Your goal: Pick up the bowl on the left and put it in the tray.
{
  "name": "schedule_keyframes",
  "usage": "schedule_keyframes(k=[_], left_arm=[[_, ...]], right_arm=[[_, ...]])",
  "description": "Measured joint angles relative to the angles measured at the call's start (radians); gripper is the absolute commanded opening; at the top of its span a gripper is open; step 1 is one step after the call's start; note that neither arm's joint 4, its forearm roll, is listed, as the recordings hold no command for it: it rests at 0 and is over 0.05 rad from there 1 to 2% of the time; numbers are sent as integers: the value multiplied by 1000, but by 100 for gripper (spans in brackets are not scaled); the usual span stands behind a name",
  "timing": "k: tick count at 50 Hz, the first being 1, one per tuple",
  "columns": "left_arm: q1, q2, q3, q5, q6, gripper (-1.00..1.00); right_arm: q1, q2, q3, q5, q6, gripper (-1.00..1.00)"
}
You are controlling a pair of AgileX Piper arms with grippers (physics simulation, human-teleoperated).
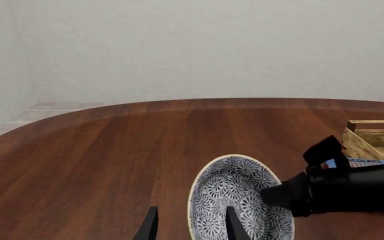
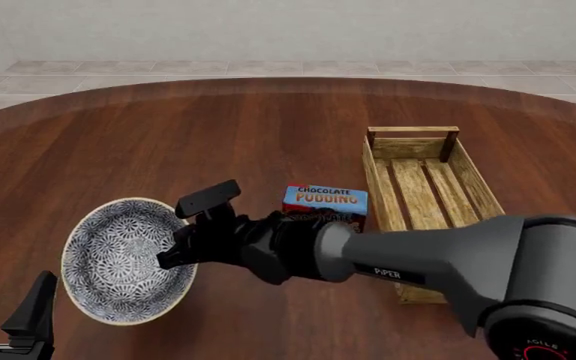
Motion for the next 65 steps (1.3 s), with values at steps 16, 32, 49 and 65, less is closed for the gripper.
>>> schedule_keyframes(k=[16,32,49,65], left_arm=[[0,0,0,0,0,100],[0,0,0,0,0,100],[0,0,0,0,0,100],[0,0,0,0,0,100]], right_arm=[[-55,-64,32,1,-52,-100],[-101,-135,62,5,-79,-100],[-136,-208,91,14,-92,-100],[-143,-298,103,43,-108,-100]])
